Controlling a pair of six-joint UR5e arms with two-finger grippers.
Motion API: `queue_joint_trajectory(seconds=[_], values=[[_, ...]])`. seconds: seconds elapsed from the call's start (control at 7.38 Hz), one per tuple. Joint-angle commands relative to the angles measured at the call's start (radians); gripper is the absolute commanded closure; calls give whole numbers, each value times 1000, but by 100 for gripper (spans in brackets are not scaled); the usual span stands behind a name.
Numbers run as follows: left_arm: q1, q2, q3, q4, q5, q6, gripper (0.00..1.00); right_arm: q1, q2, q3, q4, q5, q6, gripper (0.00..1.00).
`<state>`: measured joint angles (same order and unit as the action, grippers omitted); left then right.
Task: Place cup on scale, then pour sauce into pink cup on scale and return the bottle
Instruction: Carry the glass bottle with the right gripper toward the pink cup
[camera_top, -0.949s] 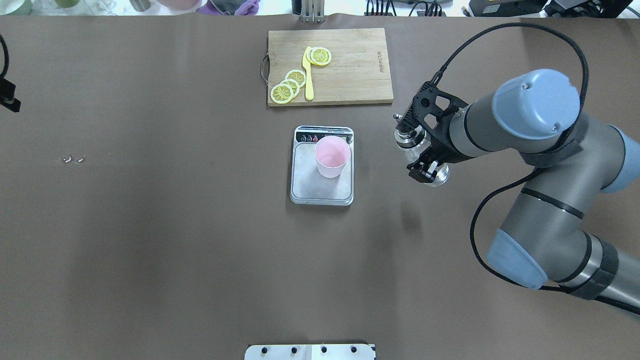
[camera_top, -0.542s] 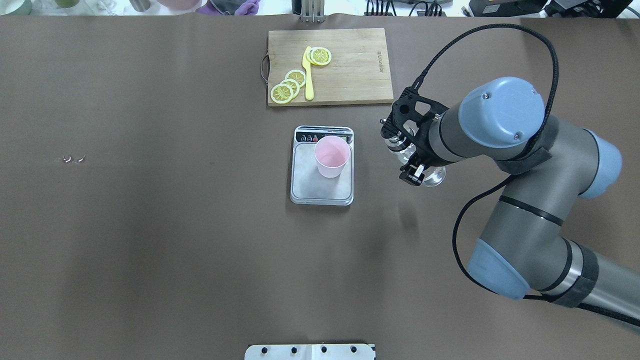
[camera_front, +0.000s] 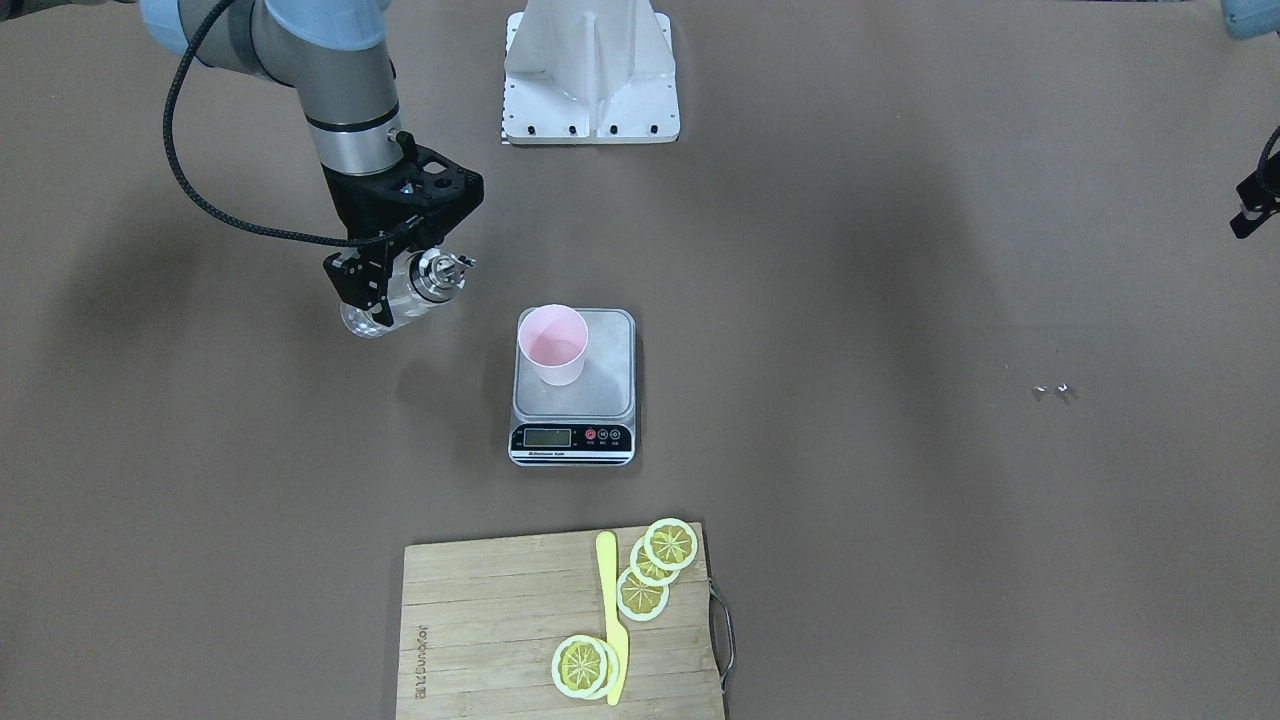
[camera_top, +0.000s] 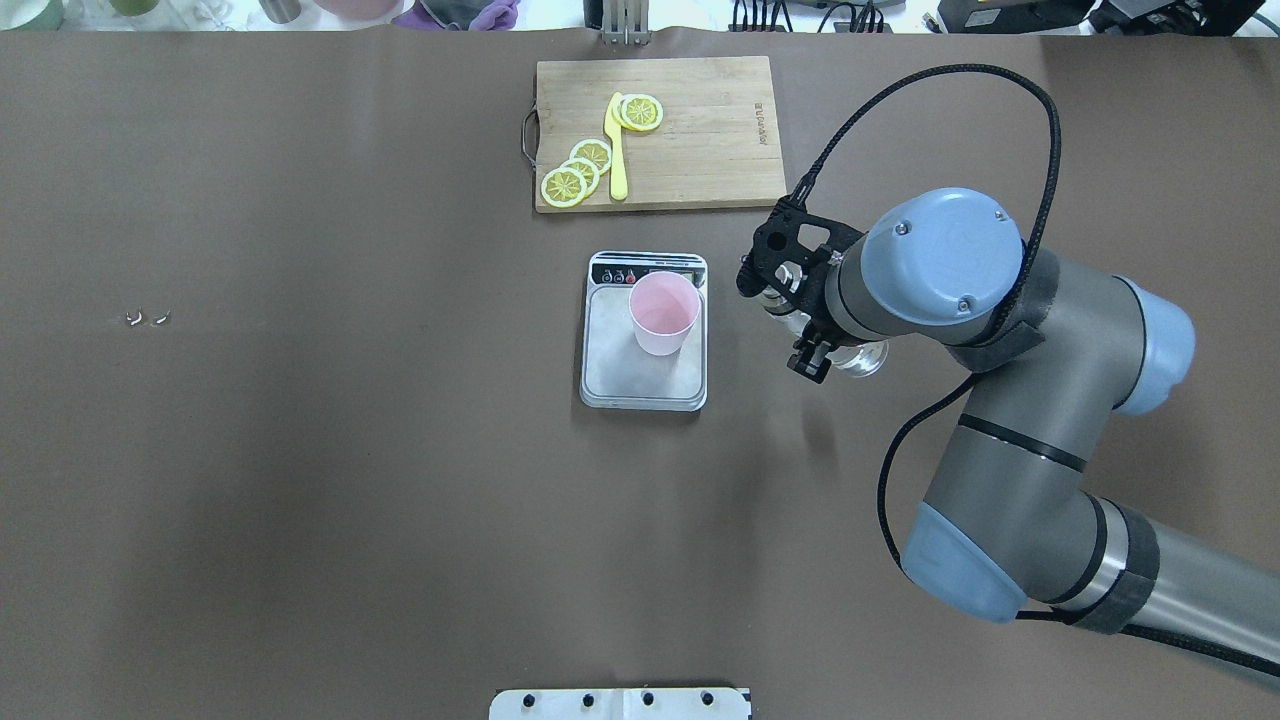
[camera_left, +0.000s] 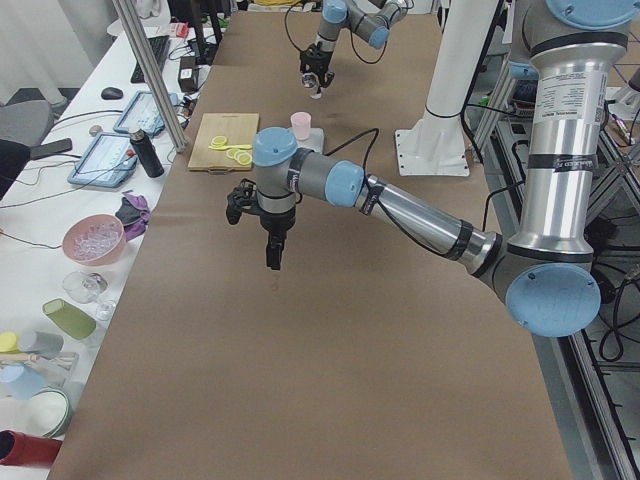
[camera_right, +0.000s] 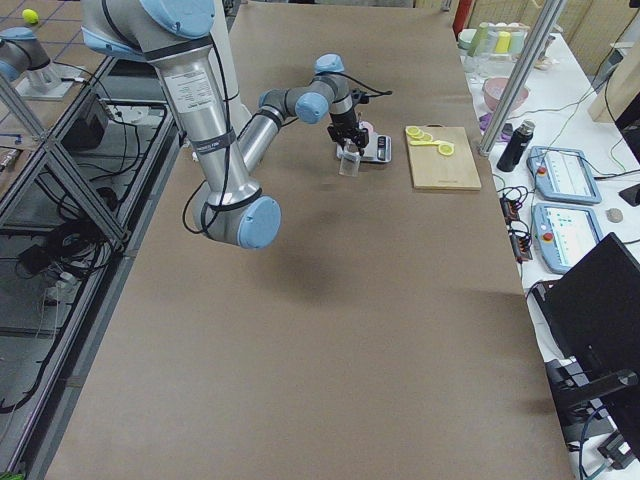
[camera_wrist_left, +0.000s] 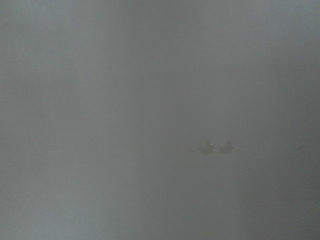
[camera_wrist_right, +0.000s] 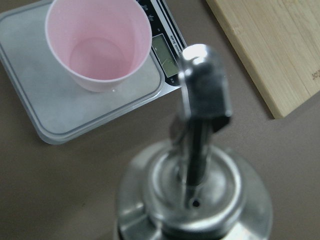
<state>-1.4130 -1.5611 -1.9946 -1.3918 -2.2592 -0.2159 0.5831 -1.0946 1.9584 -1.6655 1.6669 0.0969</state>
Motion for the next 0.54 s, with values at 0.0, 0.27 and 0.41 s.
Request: queue_joint_trajectory(seconds=[0.0,0.27,0.41], values=[[-61,50,8,-1,-2,126,1,-3,38,-29,-49,-26,-2,84],[-104,62,66,-6,-3,232,1,-2,59,-55,-75,-22,4,84],[-127,58,107,-7,-3,286,1,-2,88,-59,-121,-22,16,84]])
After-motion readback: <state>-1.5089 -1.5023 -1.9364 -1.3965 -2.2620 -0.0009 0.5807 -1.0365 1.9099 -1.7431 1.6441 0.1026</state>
